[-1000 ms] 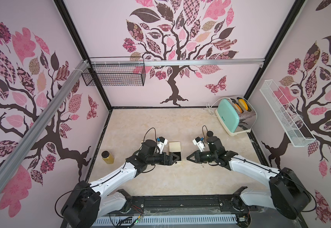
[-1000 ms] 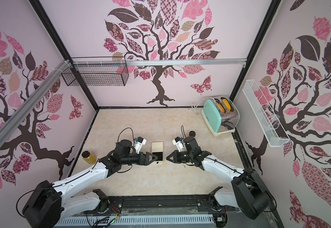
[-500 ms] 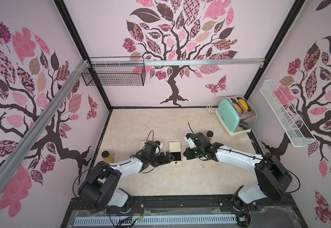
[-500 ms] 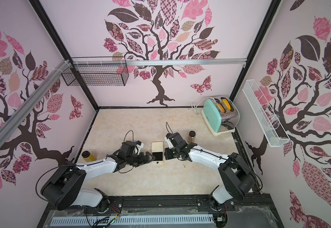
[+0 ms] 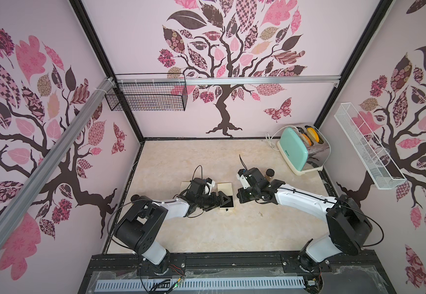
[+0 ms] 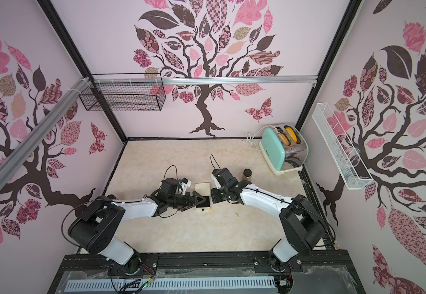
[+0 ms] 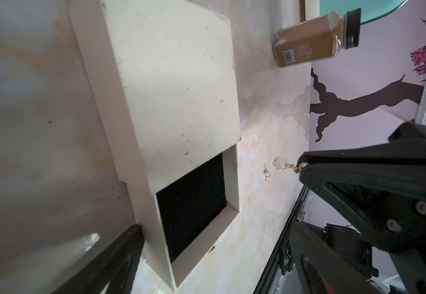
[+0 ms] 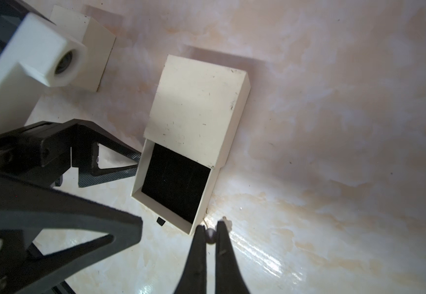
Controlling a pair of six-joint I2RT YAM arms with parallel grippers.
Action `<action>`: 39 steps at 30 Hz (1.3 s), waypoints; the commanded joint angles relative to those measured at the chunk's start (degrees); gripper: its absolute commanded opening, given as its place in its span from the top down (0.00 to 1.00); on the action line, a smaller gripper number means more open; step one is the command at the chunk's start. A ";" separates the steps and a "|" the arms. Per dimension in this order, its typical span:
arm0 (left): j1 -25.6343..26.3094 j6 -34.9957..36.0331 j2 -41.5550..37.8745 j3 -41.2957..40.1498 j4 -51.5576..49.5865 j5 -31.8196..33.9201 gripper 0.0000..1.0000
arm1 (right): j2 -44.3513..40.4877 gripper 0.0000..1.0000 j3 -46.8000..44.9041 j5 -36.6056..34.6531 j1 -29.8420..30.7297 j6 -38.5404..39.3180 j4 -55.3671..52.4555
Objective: Place the earrings into the drawer-style jewelry box
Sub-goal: Adjust the jewelry box at the center of the board, then insert the earring into the inner lining.
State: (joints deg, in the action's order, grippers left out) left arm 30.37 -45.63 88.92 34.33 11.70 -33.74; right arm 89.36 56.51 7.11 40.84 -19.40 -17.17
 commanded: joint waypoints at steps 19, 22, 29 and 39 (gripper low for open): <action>-7.43 7.31 -12.55 4.22 -35.34 9.83 0.02 | 21.14 0.98 26.39 -20.41 12.26 -3.19 -21.52; -7.43 7.04 -12.63 3.85 -35.35 10.01 0.02 | 22.28 0.98 27.81 -20.71 12.97 -3.28 -22.43; -7.43 6.96 -13.11 3.65 -35.70 10.97 0.02 | 23.47 0.98 28.69 -20.52 13.96 -3.72 -22.51; -7.43 7.17 -13.35 3.13 -34.97 10.55 0.02 | 24.77 0.98 29.49 -20.64 14.18 -3.95 -22.03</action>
State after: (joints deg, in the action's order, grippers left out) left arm 23.18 -38.87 76.07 38.11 -23.38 -23.35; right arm 113.25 83.42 -12.40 54.70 -22.72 -37.95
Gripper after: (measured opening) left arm 0.983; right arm 0.055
